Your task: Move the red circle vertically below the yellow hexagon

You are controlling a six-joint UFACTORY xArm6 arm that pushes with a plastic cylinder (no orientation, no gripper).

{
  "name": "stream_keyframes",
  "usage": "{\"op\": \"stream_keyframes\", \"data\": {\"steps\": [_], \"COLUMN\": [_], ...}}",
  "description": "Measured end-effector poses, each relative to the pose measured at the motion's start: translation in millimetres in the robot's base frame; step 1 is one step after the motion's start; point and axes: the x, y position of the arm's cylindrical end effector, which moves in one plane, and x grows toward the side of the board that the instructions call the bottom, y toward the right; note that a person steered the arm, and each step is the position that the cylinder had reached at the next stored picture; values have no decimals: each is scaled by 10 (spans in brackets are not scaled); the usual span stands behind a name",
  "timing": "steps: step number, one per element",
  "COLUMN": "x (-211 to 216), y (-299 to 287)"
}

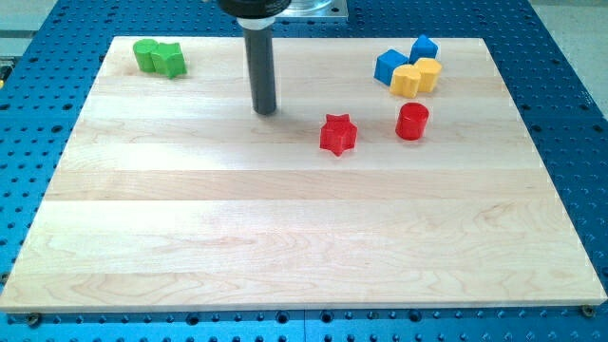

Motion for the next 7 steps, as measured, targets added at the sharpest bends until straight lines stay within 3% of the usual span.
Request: {"op": "stream_keyframes", "data": {"steps": [5,7], "x": [0,200], "y": [281,549]}}
